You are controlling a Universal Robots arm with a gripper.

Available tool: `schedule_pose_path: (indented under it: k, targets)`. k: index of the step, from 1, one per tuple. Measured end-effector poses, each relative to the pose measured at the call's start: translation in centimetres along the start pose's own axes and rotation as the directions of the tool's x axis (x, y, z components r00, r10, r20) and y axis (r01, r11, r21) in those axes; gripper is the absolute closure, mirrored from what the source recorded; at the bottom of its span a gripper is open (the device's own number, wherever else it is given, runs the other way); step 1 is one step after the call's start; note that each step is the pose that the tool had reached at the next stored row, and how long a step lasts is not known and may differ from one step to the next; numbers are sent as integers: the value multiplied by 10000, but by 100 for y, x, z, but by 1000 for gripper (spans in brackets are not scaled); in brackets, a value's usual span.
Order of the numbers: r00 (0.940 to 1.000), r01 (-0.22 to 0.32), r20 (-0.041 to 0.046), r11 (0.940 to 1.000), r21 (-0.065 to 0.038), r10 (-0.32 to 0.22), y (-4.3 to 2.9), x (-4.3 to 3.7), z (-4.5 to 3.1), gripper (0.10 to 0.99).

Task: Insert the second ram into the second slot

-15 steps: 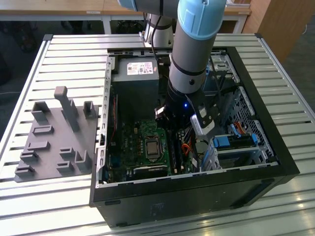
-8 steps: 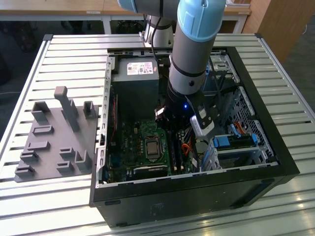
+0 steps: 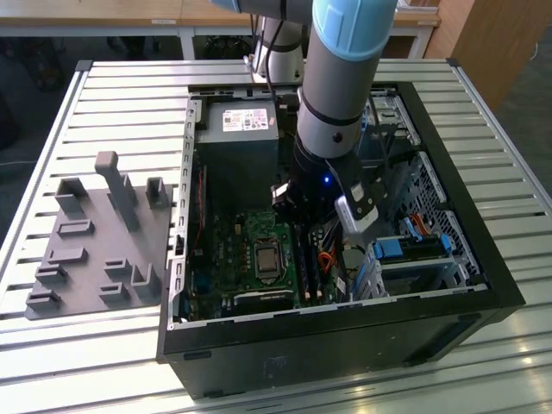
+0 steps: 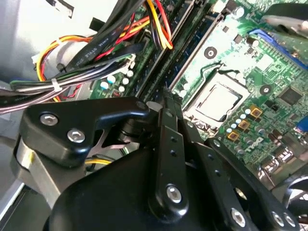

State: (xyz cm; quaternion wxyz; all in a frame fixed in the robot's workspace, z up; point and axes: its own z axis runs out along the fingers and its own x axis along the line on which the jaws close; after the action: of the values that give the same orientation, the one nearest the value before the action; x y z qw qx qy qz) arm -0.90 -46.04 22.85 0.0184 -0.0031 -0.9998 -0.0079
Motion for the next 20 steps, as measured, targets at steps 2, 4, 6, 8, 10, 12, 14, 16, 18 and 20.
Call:
schedule_pose_path:
  k: [2,4,6,8,10,12,14,16,18,20]
  targets:
    - [10000,0,0,10000,-1,0,0,1,-14,980]
    - [10000,-1,0,10000,-1,1,1,3,-22,980]
    - [10000,-1,0,10000,1,1,0,4,-33,980]
    - [10000,0,0,10000,0,0,1,5,-53,980]
    - [10000,1,0,10000,0,-1,1,6,-85,980]
    - [10000,0,1,10000,-1,0,2,8,-114,980]
    - [10000,0,0,10000,0,0,2,9,-137,980]
    - [10000,0,0,10000,-1,0,2,10,-144,980]
    - [10000,0,1,10000,-3,0,3,10,-144,980]
    - [10000,0,0,10000,-1,0,2,10,-146,980]
